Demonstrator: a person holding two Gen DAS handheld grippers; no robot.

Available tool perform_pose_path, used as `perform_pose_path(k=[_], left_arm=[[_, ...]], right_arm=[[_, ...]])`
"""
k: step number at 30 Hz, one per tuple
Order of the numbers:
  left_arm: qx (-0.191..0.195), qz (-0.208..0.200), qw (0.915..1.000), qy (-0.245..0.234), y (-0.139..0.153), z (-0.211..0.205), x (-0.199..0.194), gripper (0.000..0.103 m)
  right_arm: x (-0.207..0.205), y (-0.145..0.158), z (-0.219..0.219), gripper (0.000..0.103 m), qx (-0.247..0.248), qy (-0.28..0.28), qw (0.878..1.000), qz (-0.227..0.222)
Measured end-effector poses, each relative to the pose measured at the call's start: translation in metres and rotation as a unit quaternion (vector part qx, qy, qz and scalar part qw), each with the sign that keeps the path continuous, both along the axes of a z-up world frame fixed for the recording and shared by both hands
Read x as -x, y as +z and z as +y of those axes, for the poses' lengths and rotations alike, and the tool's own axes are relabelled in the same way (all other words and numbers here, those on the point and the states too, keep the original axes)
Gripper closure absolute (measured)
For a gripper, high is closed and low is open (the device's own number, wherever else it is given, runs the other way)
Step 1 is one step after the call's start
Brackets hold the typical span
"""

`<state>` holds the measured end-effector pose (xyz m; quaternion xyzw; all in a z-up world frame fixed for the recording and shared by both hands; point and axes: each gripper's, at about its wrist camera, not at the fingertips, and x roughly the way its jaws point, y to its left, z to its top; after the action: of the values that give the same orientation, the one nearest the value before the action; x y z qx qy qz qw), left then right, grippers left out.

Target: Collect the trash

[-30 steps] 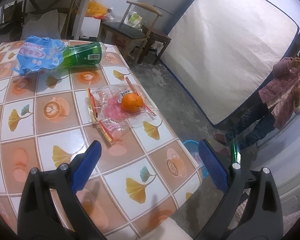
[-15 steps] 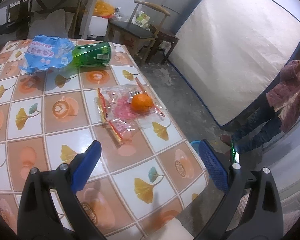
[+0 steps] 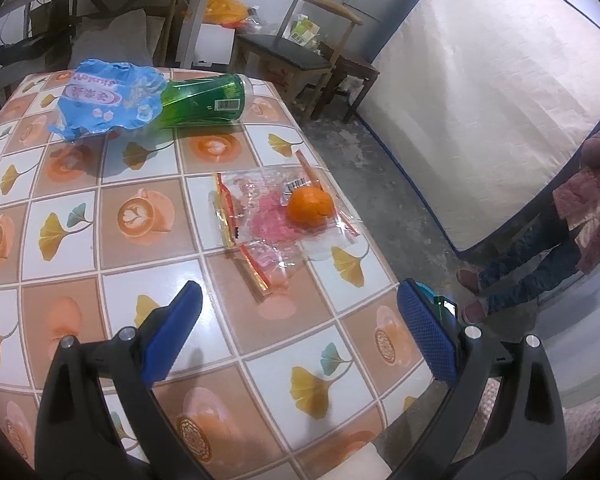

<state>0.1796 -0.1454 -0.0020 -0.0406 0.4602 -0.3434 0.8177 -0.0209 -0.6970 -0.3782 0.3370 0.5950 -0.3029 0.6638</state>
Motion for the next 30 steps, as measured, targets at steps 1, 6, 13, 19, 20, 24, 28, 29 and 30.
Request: perform_pose_path(k=[1, 6, 13, 19, 20, 24, 28, 29, 30], left_arm=[[0.000, 0.001, 1.0000, 0.001, -0.001, 0.000, -0.001, 0.009], [0.003, 0.008, 0.9999, 0.005, -0.004, 0.002, -0.004, 0.009], [0.016, 0.001, 0.9999, 0.000, 0.002, 0.008, 0.002, 0.009], [0.032, -0.010, 0.9994, -0.002, 0.011, 0.018, 0.012, 0.009], [0.035, -0.012, 0.9993, -0.002, 0.012, 0.020, 0.013, 0.009], [0.037, -0.017, 0.9992, -0.001, 0.015, 0.027, 0.017, 0.009], [0.030, -0.020, 0.9993, 0.005, 0.014, 0.035, 0.018, 0.009], [0.028, -0.019, 0.9994, 0.007, 0.013, 0.036, 0.018, 0.009], [0.027, -0.017, 0.9995, 0.009, 0.012, 0.039, 0.018, 0.009]], right_arm=[[-0.001, -0.002, -0.001, 0.064, -0.002, 0.000, 1.000, -0.001], [-0.001, -0.001, -0.001, 0.064, -0.005, -0.002, 1.000, 0.002], [0.011, 0.022, 0.001, 0.051, -0.006, -0.020, 1.000, -0.007], [0.027, 0.061, 0.007, 0.046, 0.009, -0.044, 0.998, -0.044], [0.029, 0.068, 0.010, 0.045, 0.012, -0.046, 0.998, -0.051], [0.042, 0.106, 0.030, 0.044, 0.031, -0.047, 0.995, -0.087], [0.061, 0.144, 0.041, 0.040, 0.054, -0.057, 0.989, -0.122], [0.066, 0.156, 0.046, 0.038, 0.059, -0.060, 0.988, -0.131], [0.071, 0.168, 0.051, 0.037, 0.067, -0.064, 0.986, -0.140]])
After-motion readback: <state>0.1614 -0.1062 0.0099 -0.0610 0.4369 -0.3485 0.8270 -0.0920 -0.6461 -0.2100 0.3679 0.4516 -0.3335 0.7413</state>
